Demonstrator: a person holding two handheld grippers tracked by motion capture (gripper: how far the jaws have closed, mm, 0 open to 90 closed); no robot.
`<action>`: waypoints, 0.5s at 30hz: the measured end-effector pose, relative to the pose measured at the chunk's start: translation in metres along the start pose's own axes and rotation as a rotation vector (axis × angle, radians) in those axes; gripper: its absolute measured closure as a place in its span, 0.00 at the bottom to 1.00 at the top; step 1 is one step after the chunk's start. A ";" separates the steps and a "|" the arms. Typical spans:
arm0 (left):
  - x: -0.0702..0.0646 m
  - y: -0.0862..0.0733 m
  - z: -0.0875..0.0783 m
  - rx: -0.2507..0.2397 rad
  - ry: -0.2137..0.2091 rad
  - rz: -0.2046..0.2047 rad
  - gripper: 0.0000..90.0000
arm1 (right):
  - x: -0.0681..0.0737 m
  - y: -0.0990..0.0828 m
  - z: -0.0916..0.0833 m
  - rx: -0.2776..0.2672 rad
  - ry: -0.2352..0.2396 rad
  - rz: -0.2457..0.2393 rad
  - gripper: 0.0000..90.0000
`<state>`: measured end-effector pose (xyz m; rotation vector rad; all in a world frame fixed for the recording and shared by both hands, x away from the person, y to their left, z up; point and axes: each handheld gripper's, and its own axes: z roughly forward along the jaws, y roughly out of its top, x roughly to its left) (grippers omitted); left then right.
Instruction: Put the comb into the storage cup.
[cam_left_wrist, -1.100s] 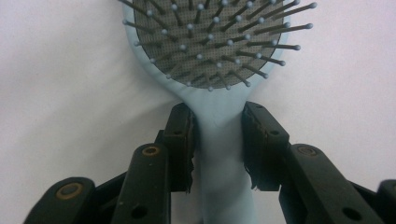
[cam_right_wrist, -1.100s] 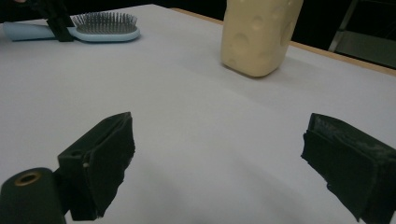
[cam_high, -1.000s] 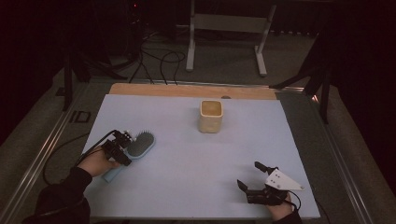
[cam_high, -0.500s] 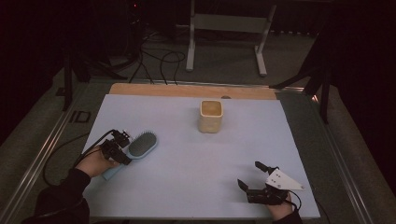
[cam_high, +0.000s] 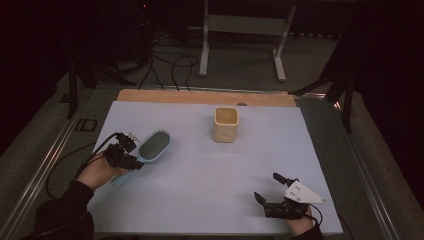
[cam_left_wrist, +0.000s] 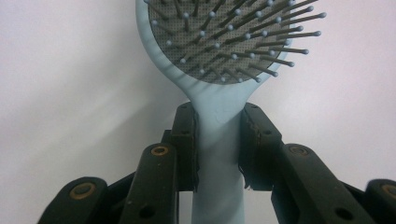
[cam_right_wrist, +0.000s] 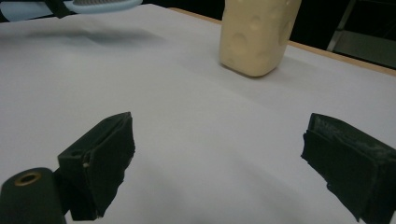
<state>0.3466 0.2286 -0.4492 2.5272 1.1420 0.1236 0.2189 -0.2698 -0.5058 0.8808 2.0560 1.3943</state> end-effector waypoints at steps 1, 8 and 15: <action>-0.002 0.001 -0.003 -0.024 0.001 0.004 0.78 | 0.000 0.000 0.000 0.000 -0.001 -0.004 0.10; -0.011 0.008 -0.009 -0.100 -0.010 0.019 0.78 | 0.000 0.000 0.000 0.001 0.001 -0.005 0.10; -0.016 0.016 -0.015 -0.174 -0.031 0.018 0.78 | 0.000 0.000 0.000 0.000 0.000 -0.001 0.10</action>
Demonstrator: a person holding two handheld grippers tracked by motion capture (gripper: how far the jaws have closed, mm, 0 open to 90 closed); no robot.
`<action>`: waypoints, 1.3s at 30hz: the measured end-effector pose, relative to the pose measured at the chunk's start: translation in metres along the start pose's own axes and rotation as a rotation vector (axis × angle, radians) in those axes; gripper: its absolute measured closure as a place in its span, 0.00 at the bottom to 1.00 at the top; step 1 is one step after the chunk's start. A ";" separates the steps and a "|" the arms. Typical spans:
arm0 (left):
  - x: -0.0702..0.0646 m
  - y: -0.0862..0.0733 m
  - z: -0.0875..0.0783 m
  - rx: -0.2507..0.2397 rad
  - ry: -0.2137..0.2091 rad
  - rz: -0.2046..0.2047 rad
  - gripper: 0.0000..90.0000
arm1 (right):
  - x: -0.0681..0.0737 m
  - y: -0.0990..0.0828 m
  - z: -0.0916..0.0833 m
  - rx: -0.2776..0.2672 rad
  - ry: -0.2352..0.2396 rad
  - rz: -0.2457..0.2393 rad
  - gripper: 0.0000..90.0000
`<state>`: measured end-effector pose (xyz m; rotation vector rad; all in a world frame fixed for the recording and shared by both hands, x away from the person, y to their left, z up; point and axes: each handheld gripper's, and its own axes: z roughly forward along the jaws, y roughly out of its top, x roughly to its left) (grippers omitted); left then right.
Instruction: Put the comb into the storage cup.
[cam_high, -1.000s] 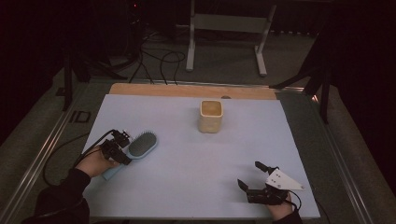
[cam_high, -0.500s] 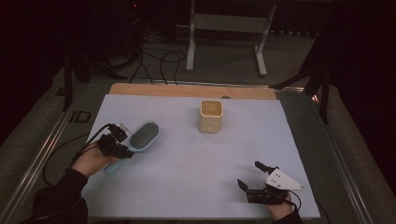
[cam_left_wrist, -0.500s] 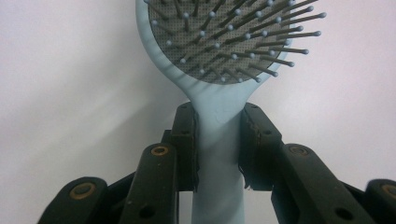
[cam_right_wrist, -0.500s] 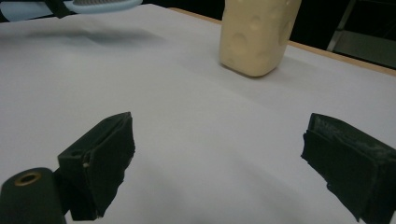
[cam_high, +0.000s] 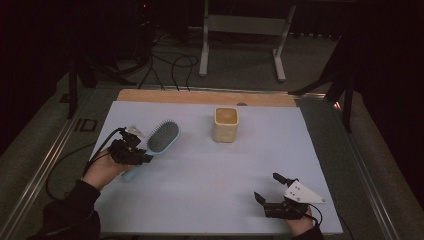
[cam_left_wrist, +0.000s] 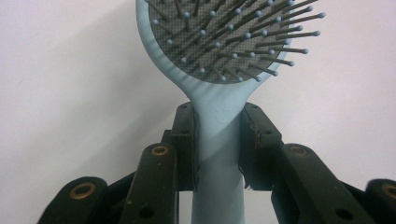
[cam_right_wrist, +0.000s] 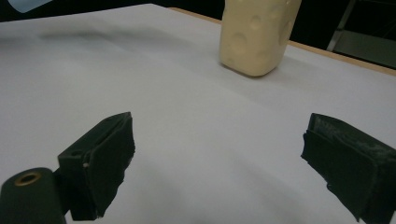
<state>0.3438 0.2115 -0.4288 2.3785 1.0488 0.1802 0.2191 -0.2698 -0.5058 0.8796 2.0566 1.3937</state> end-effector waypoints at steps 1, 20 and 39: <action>0.000 0.001 0.000 -0.002 -0.007 0.006 0.78 | 0.000 0.000 0.000 0.000 -0.001 -0.002 0.10; -0.015 0.016 -0.004 -0.155 0.003 0.049 0.78 | 0.000 0.000 0.000 0.001 0.000 -0.001 0.10; -0.031 0.034 -0.006 -0.290 0.007 0.085 0.78 | -0.001 0.000 0.000 0.006 -0.004 -0.001 0.10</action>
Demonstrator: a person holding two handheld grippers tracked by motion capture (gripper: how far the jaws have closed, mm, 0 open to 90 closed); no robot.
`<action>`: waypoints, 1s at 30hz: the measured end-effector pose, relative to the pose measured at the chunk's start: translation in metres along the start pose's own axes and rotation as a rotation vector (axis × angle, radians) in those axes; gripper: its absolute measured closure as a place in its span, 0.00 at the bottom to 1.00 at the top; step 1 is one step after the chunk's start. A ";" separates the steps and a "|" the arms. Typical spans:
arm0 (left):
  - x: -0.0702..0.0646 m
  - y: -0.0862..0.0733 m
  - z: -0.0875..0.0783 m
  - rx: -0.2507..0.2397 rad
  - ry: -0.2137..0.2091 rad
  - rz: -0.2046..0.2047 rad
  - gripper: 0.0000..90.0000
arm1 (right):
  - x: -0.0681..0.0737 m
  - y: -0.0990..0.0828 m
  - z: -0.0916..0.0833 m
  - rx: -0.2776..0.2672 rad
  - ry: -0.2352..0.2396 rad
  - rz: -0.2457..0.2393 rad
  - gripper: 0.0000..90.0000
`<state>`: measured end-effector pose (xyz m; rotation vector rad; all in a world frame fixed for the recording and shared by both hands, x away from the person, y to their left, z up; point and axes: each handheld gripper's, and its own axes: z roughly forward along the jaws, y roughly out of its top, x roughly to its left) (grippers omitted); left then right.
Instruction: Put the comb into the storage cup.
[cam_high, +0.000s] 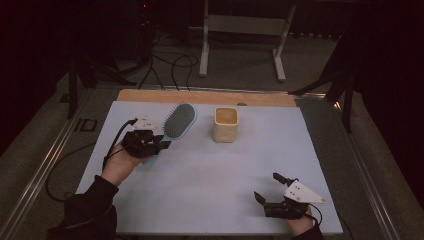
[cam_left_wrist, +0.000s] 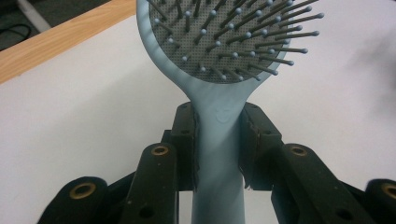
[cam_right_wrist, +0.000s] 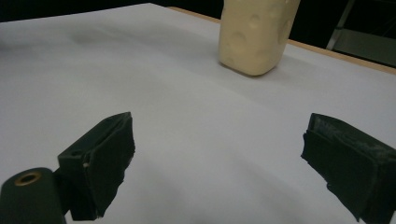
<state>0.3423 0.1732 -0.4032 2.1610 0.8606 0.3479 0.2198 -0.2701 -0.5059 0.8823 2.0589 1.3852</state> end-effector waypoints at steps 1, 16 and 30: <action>-0.001 0.001 0.000 -0.006 -0.003 0.001 0.78 | 0.000 0.000 0.000 -0.001 0.000 0.001 0.10; -0.013 0.016 0.010 -0.089 -0.018 0.039 0.78 | 0.000 0.000 0.000 -0.002 0.002 0.003 0.10; -0.018 0.031 0.019 -0.204 -0.039 0.018 0.78 | 0.001 0.000 0.000 -0.005 0.004 0.001 0.10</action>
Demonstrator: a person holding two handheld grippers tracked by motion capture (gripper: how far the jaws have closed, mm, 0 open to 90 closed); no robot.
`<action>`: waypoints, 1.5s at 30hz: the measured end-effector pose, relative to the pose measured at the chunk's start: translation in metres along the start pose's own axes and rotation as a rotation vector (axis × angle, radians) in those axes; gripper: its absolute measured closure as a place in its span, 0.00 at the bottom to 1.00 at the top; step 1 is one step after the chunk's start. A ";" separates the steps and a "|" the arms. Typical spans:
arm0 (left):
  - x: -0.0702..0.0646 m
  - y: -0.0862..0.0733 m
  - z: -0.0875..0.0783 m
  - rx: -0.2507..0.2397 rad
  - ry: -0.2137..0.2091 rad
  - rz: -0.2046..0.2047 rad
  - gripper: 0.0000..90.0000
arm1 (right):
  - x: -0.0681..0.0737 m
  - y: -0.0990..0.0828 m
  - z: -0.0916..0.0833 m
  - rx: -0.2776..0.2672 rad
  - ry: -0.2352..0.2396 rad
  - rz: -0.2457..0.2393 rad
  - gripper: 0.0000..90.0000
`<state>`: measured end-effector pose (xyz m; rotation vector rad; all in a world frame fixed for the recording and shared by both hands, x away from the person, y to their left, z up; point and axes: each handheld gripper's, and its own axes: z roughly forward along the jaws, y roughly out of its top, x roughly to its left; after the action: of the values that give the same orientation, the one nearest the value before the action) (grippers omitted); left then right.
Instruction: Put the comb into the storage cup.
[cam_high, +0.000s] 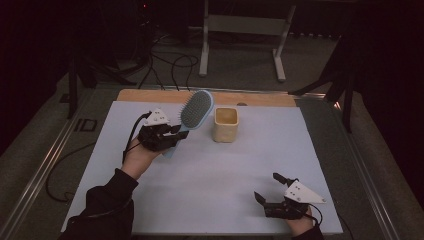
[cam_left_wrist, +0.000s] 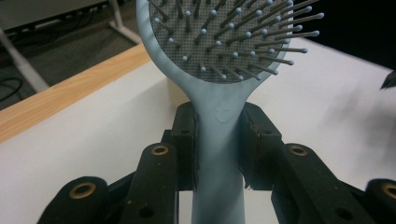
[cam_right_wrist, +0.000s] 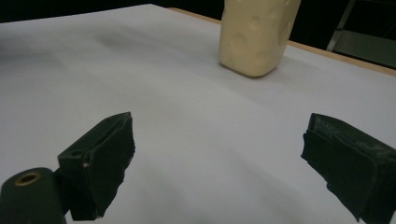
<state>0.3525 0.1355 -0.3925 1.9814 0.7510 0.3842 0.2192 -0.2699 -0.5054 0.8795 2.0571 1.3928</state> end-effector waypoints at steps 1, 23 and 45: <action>0.000 0.001 0.000 -0.005 -0.001 -0.004 0.78 | -0.001 0.000 0.000 0.003 -0.002 0.000 0.10; 0.001 0.013 0.013 -0.199 0.019 -0.082 0.78 | 0.000 0.000 0.000 0.001 0.002 0.000 0.10; -0.007 0.036 0.046 -0.256 0.004 -0.064 0.78 | -0.001 0.000 0.000 -0.005 0.003 0.006 0.10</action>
<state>0.3847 0.0869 -0.3836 1.7138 0.7279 0.4240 0.2200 -0.2711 -0.5052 0.8826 2.0537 1.4025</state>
